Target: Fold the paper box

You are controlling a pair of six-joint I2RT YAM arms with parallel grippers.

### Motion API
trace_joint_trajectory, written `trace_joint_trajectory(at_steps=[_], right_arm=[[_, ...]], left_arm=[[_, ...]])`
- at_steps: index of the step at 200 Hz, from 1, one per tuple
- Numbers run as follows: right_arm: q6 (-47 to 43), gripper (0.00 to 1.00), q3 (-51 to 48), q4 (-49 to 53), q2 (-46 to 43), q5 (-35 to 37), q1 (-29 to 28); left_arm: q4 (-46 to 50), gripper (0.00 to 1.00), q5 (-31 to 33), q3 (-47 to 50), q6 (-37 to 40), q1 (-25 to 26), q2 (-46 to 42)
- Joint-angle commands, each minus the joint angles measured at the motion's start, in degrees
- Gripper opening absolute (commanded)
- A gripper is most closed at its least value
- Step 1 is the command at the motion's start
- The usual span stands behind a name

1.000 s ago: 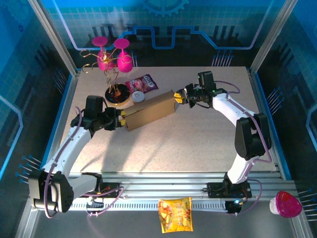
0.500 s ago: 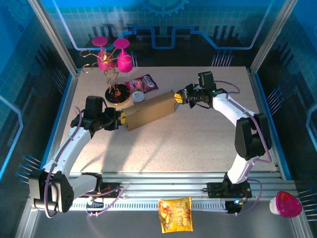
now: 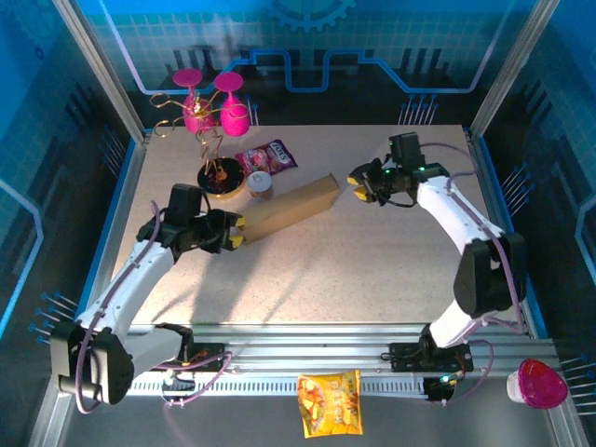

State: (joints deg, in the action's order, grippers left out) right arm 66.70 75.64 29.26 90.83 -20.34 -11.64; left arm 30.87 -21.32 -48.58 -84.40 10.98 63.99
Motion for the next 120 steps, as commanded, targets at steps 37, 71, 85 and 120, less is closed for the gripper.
trace_joint_trajectory(at_steps=[37,71,85,120], right_arm=[[-10.0,0.37,-5.9,6.4,-10.4,11.6,2.0],[-12.3,0.43,-6.6,7.4,-11.7,14.3,2.4],[-14.2,0.52,-5.6,8.6,-11.6,15.4,2.3],[-23.6,1.00,-4.1,10.5,-15.1,24.7,1.5]], left_arm=[[4.7,0.44,2.9,6.1,-2.1,7.2,-5.0],[8.4,0.52,5.1,1.5,-0.5,7.2,-8.7],[11.7,0.61,8.2,-2.7,2.7,7.0,-9.4],[18.3,0.99,16.8,-10.3,14.4,1.5,-12.1]])
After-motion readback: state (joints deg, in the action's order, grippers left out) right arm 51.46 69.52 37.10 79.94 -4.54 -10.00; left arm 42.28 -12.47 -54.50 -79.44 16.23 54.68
